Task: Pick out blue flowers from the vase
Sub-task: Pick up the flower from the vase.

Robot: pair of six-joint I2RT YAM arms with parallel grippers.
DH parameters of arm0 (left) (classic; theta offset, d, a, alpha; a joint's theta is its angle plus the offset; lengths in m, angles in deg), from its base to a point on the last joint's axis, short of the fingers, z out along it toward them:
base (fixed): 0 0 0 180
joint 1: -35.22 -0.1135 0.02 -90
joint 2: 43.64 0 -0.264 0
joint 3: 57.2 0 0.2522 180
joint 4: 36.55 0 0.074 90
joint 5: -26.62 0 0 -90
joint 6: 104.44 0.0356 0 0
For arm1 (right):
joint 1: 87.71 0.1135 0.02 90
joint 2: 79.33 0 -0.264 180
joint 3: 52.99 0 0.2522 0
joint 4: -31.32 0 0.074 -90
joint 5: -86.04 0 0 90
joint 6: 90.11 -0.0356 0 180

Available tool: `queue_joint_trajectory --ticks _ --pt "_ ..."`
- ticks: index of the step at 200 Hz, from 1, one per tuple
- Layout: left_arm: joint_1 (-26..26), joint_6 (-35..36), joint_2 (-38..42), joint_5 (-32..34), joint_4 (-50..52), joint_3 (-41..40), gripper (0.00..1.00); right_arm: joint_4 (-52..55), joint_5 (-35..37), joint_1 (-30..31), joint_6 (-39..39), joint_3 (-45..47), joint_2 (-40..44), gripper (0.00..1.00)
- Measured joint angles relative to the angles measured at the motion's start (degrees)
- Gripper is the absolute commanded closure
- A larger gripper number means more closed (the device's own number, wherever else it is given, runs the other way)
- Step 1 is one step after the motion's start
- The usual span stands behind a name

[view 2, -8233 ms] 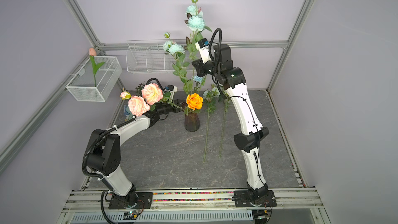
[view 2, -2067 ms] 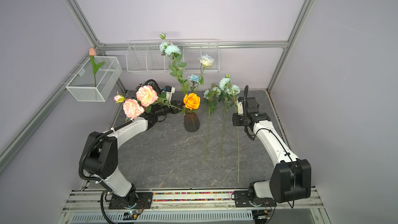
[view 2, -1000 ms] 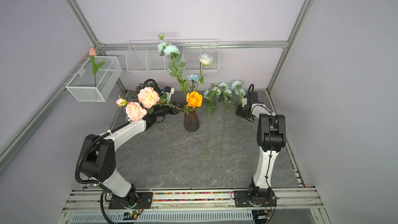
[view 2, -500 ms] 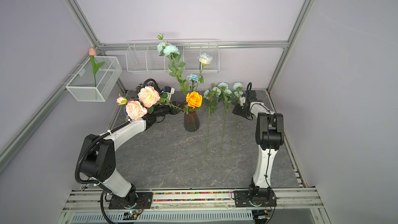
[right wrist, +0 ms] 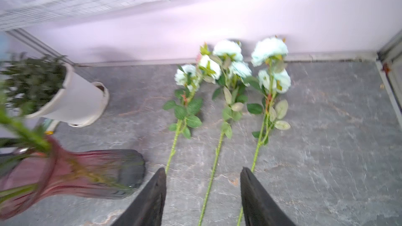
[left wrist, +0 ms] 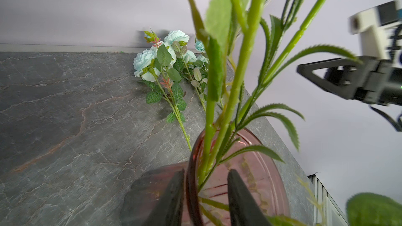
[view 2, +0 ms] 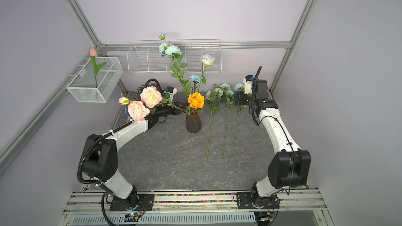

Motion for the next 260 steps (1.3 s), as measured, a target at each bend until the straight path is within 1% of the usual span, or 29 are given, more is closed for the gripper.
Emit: queue_joint_trajectory --ticks 20,41,55,77,106,158,188,212,260 --pt "0.0 -0.2 -0.5 -0.4 -1.1 0.0 0.64 -0.2 -1.1 4.4 1.9 0.0 5.1 0.45" --pt "0.0 -0.6 -1.0 -0.7 -2.5 0.0 0.64 0.7 -1.0 11.4 4.4 -2.2 6.6 0.46" --pt "0.0 -1.1 -1.3 -0.9 -3.3 0.0 0.64 1.2 -1.0 15.2 5.7 -4.1 6.4 0.46" --pt "0.0 -1.3 -1.4 -0.8 -3.5 0.0 0.64 1.7 -0.8 18.7 7.2 -7.8 5.3 0.47" --pt "0.1 -1.3 -1.4 -0.8 -3.7 -0.1 0.64 1.8 -0.6 22.6 9.2 -16.1 -0.5 0.48" --pt "0.1 -1.5 -0.9 -0.8 -4.7 -1.1 0.64 4.1 -0.4 25.6 11.8 -29.9 -16.5 0.49" --pt "0.1 -1.5 -0.6 -0.7 -4.7 -1.3 0.64 7.1 0.4 26.9 13.0 -36.8 -23.3 0.50" --pt "0.1 -1.5 -0.6 -0.7 -4.7 -1.3 0.64 8.6 2.3 27.4 13.3 -39.5 -25.8 0.51" --pt "0.1 -1.5 -0.5 -0.7 -4.6 -1.4 0.64 9.3 8.6 27.4 13.4 -39.6 -26.1 0.51"
